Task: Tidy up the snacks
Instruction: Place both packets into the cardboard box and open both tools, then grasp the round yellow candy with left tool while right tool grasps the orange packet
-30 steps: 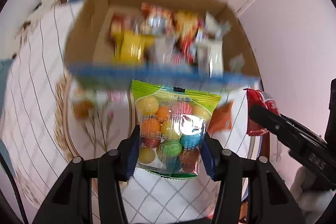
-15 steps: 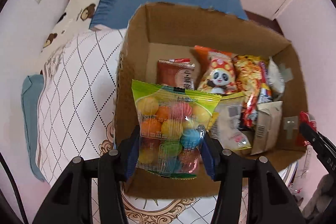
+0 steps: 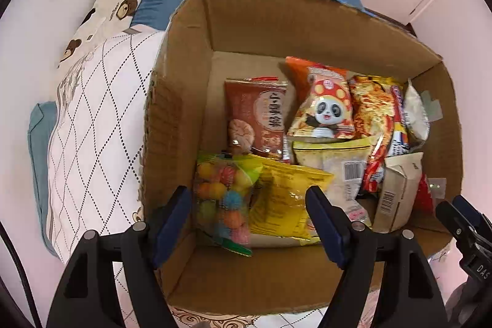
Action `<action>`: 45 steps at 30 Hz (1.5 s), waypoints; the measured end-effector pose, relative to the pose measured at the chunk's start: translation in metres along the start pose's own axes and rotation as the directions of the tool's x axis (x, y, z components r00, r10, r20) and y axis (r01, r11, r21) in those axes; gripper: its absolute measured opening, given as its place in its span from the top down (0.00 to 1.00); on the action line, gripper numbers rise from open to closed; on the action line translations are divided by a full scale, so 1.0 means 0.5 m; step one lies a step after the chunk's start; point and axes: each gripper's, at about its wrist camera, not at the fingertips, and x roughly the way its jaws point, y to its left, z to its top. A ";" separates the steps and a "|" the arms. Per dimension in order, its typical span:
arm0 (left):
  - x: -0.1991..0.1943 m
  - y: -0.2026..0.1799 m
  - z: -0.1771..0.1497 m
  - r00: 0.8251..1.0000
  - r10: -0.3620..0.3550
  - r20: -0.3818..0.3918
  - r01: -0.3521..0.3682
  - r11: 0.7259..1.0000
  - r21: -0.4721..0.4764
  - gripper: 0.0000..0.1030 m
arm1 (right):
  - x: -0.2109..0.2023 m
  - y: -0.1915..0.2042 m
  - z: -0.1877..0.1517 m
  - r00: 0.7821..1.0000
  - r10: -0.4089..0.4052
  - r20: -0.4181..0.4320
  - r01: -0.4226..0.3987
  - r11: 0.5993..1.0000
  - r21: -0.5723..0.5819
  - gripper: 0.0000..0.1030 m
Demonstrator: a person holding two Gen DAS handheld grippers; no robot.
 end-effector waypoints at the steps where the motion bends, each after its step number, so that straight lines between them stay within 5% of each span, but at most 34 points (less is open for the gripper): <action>1: -0.005 -0.003 -0.005 1.000 0.002 0.011 -0.002 1.000 0.004 0.27 | -0.004 0.003 -0.002 1.000 -0.004 0.002 0.004 1.000 -0.008 0.10; 11: -0.066 -0.028 -0.083 0.991 -0.012 0.133 0.010 1.000 0.014 0.27 | -0.053 0.043 -0.048 0.998 -0.031 0.049 0.036 0.995 -0.096 0.10; 22: -0.160 -0.050 -0.175 0.961 -0.024 0.274 0.014 0.999 0.038 0.27 | -0.153 0.069 -0.117 0.982 -0.034 0.184 0.060 0.989 -0.136 0.10; 45: -0.355 -0.060 -0.349 0.876 -0.062 0.477 0.030 0.997 0.074 0.27 | -0.399 0.085 -0.276 0.905 0.007 0.425 0.064 0.986 -0.151 0.10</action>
